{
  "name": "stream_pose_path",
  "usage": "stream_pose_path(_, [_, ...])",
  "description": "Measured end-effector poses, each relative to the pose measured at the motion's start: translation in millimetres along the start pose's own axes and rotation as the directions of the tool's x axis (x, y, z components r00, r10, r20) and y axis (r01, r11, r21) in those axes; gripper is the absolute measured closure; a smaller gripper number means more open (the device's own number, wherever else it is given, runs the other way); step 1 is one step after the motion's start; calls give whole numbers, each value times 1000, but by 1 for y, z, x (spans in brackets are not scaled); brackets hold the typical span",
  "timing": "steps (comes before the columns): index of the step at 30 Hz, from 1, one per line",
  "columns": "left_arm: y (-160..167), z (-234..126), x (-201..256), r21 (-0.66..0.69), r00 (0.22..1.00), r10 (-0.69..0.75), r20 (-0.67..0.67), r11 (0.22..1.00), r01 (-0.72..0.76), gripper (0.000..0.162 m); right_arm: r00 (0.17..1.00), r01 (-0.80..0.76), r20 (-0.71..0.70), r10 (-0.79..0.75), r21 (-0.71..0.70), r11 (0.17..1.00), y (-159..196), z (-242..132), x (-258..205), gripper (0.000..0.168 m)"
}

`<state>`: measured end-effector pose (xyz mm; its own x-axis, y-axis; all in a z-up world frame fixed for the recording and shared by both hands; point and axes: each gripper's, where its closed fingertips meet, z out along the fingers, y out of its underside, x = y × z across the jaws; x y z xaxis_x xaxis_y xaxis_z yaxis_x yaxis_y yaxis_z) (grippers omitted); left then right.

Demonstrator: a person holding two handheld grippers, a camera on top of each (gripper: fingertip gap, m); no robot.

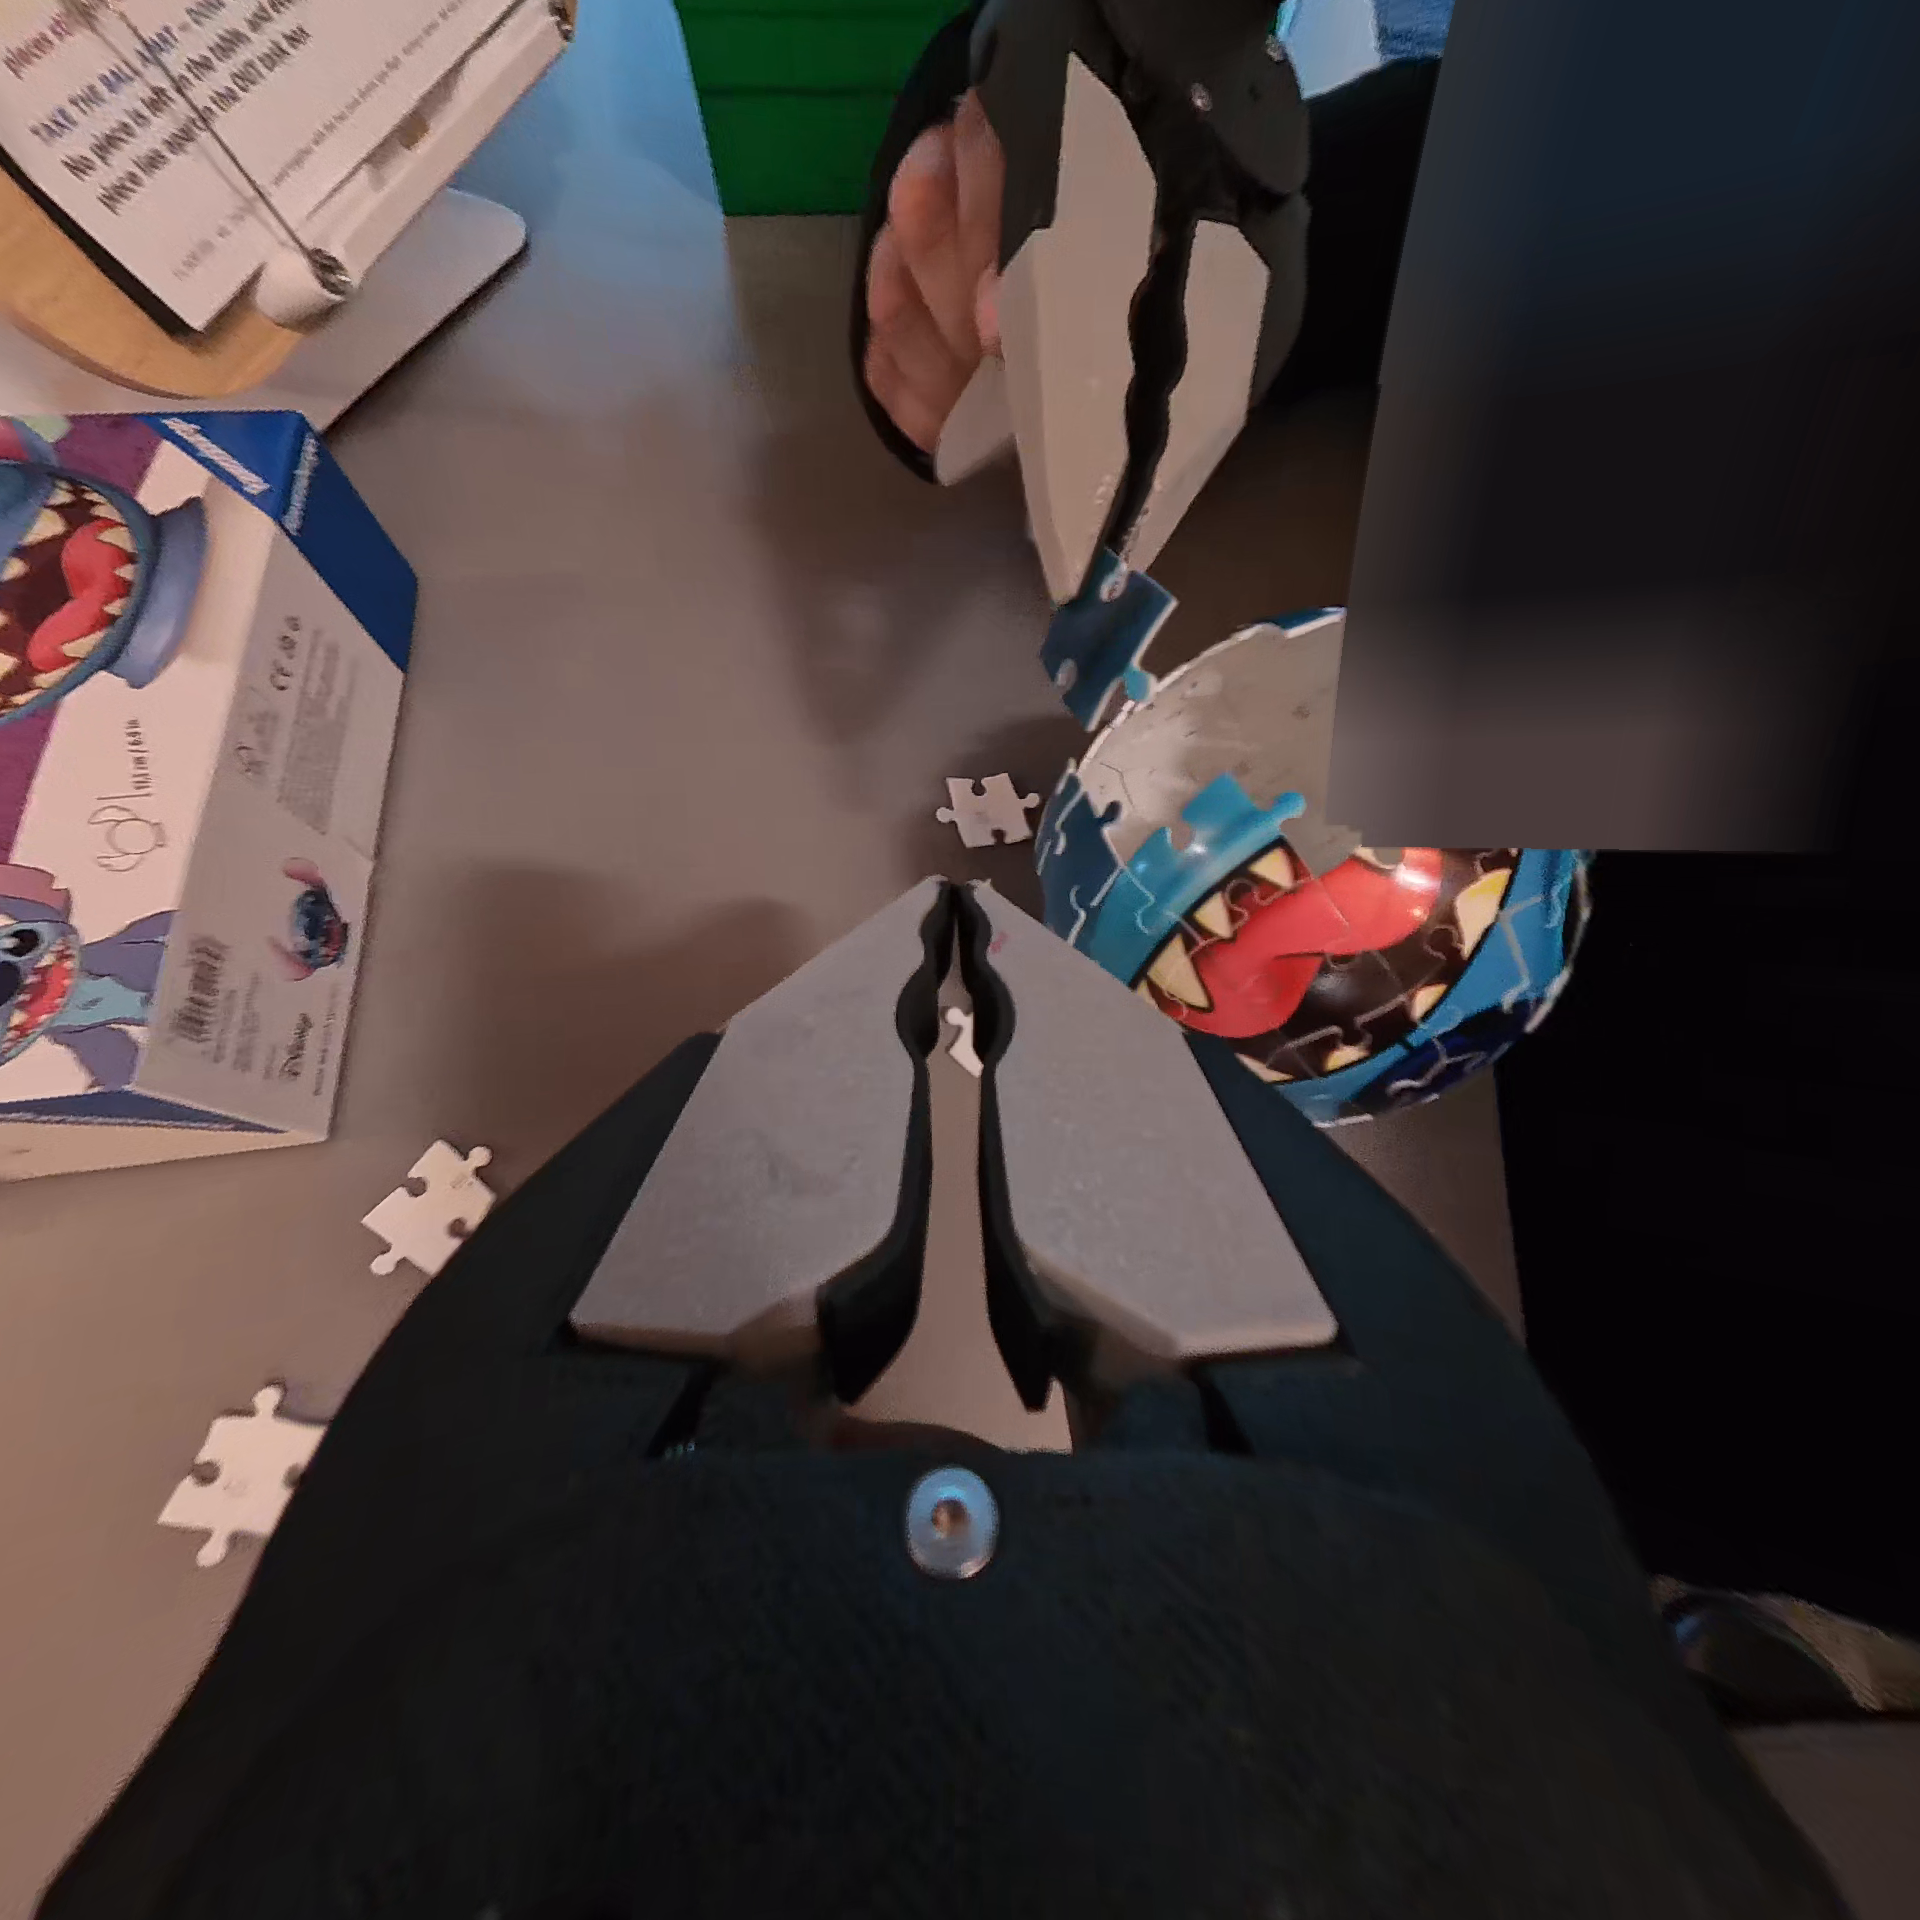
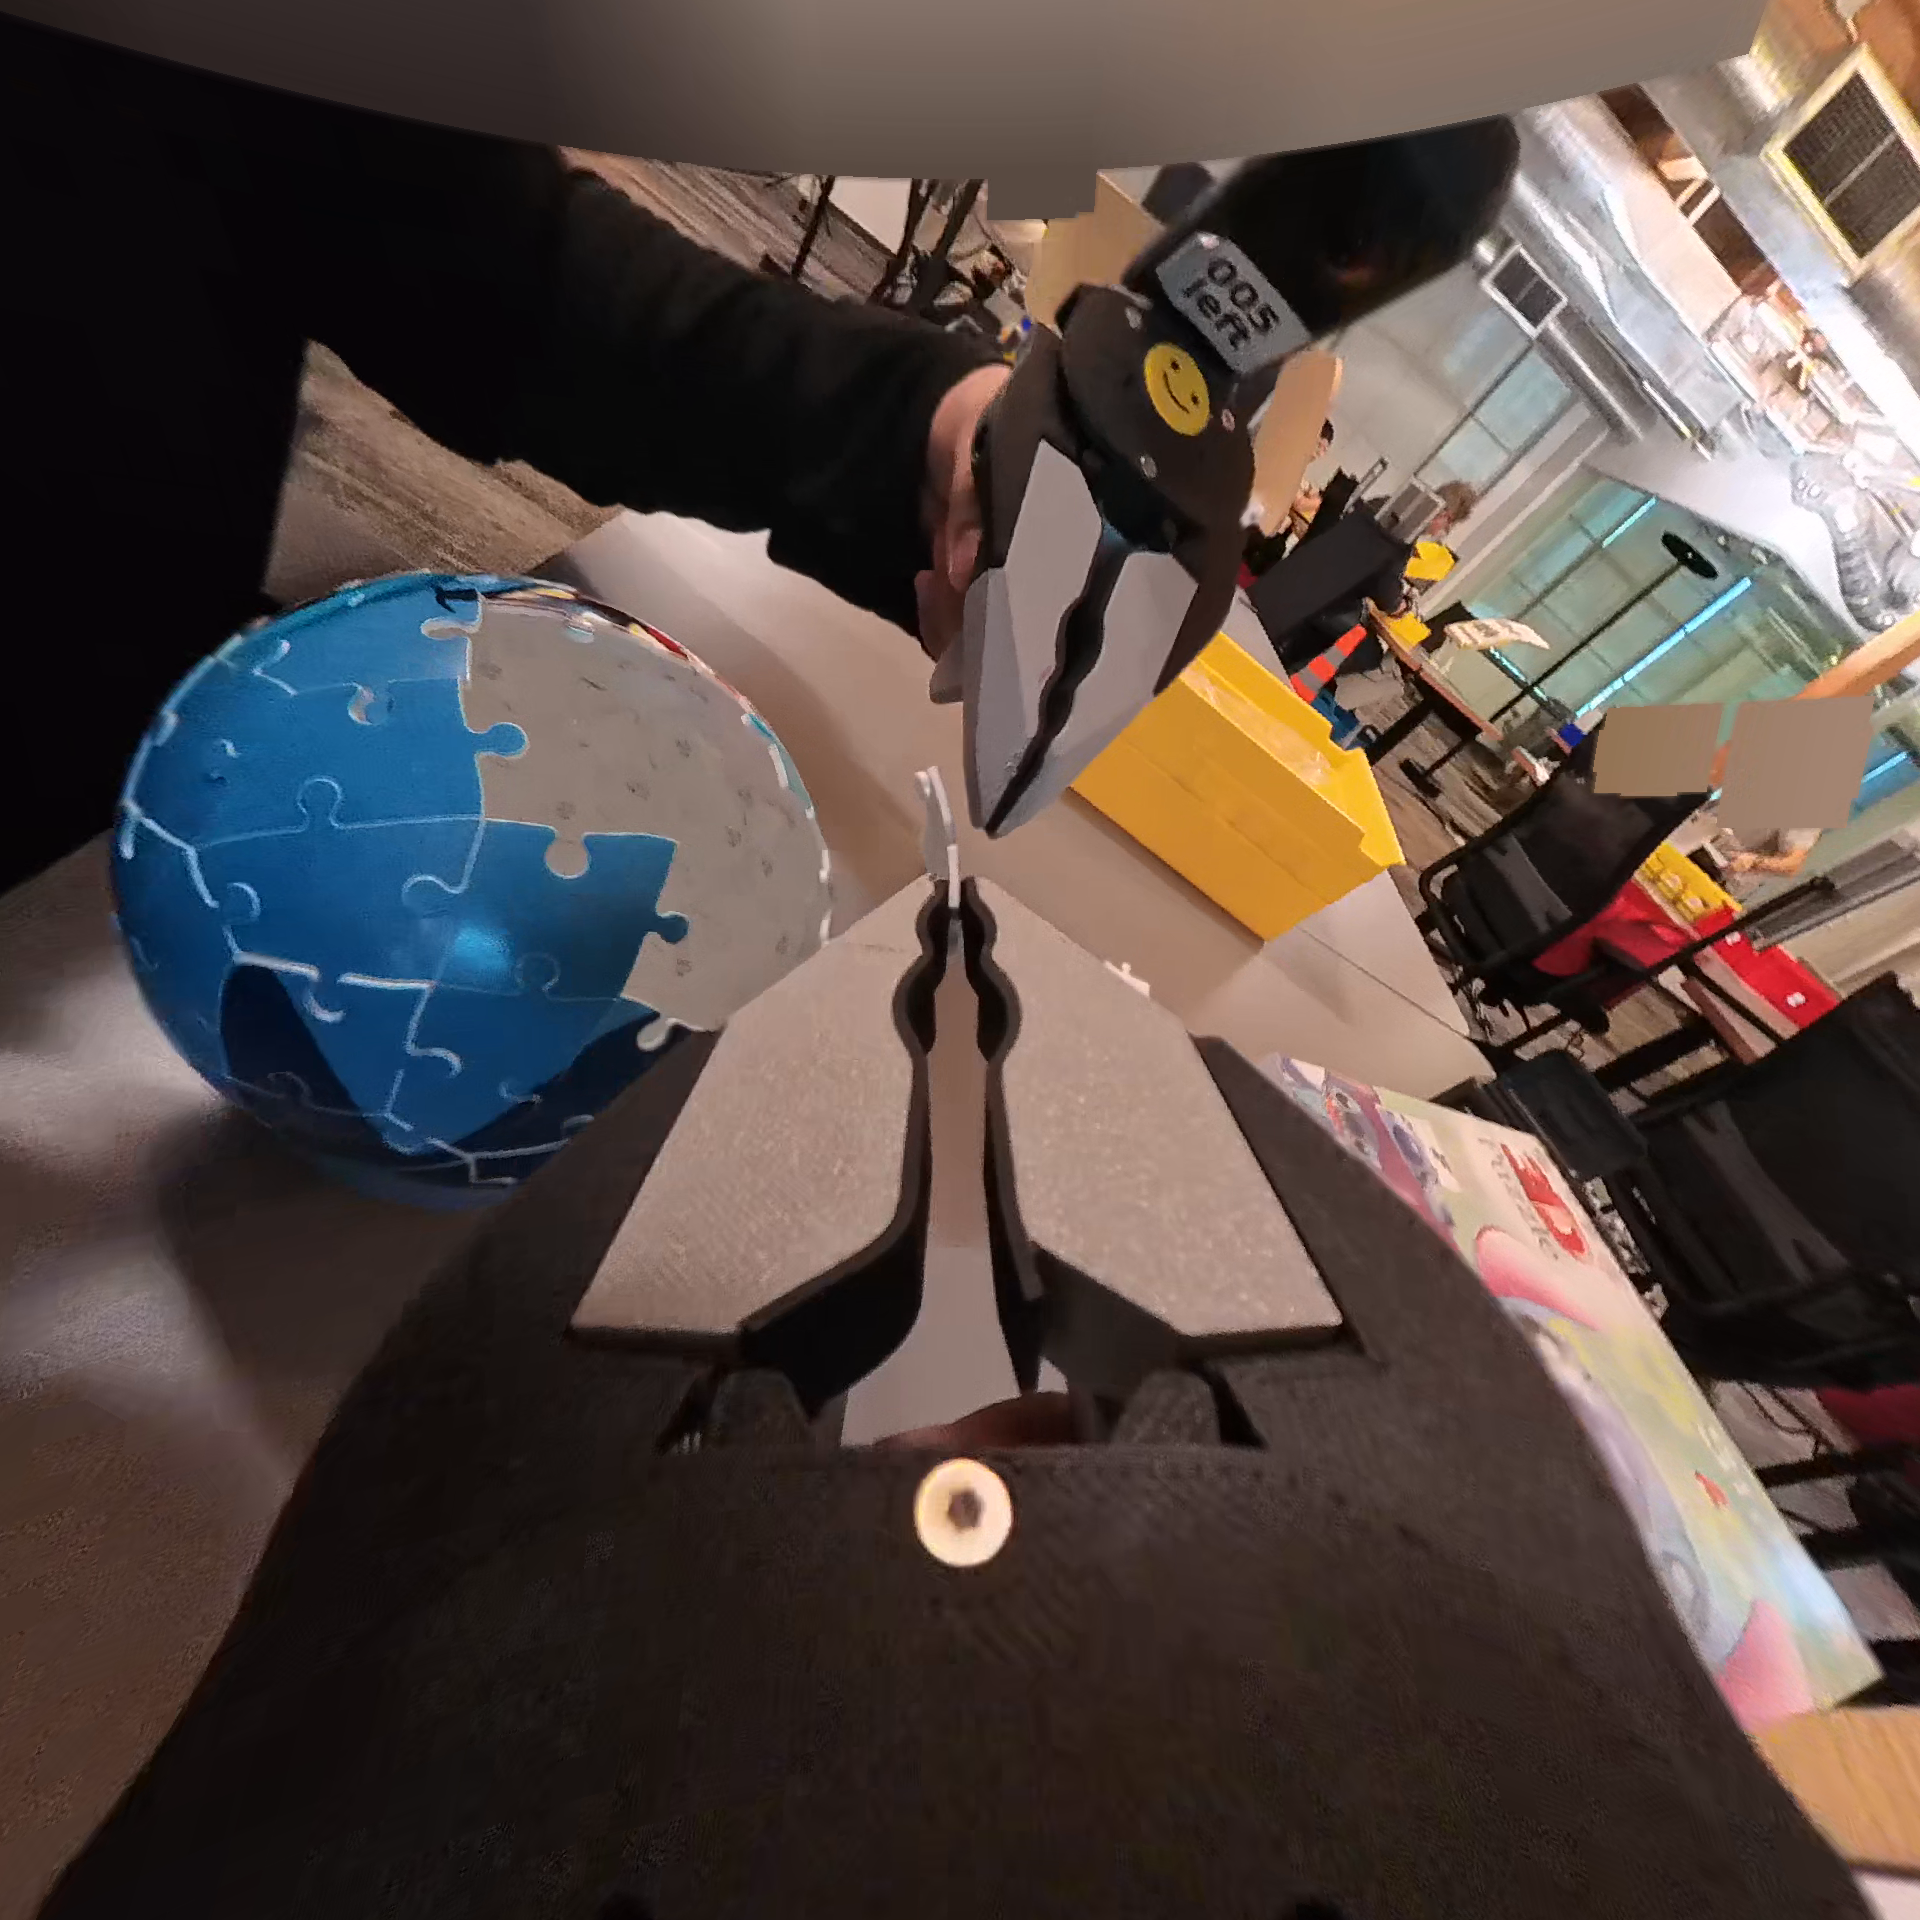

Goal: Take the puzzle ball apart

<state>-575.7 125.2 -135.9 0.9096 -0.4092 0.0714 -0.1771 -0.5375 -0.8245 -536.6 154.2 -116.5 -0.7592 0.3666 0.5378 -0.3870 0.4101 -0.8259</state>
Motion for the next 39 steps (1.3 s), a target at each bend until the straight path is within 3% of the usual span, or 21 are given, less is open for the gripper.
stream_pose_path(8, [19,8,-2,28,980,-60,-189,997,66,162,995,88,56,-88,4,996,9,14,0,168])
stream_pose_path(24, [4,20,8,68,964,83,-253,995,-68,162,988,109,107,-109,3,994,5,14,-16,168])
stream_pose_path(39, [4,23,16,70,948,78,-309,996,-59,162,980,156,136,-147,-55,986,10,18,-27,168])
